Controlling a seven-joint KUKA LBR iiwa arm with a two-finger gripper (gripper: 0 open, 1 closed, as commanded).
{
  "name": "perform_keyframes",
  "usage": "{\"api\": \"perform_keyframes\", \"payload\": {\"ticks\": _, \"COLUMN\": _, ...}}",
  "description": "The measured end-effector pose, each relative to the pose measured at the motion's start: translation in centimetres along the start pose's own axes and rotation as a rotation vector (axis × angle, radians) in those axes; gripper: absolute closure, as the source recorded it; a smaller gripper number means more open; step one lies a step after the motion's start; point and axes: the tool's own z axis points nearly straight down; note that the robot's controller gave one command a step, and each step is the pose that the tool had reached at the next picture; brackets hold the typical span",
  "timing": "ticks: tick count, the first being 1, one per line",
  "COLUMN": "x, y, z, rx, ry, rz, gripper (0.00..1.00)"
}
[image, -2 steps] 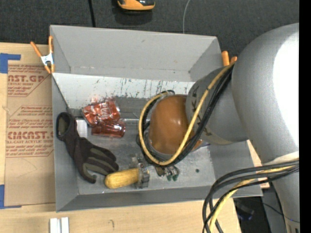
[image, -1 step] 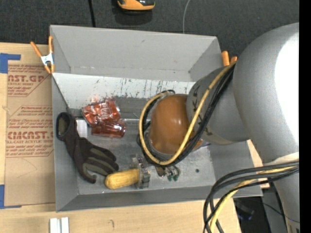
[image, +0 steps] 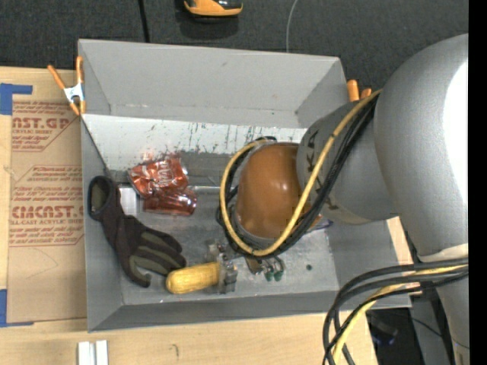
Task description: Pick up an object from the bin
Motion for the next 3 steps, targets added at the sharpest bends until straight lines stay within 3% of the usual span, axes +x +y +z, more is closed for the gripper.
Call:
{"api": "perform_keyframes", "payload": {"ticks": 1, "x": -0.2, "y": 0.0, "z": -0.9, "rx": 0.000, "ry": -0.005, "rz": 0.000, "gripper": 1.00}}
{"api": "perform_keyframes", "payload": {"ticks": 3, "x": 0.1, "y": 0.0, "z": -3.7, "rx": 0.001, "ry": 0.002, "rz": 0.001, "gripper": 1.00}}
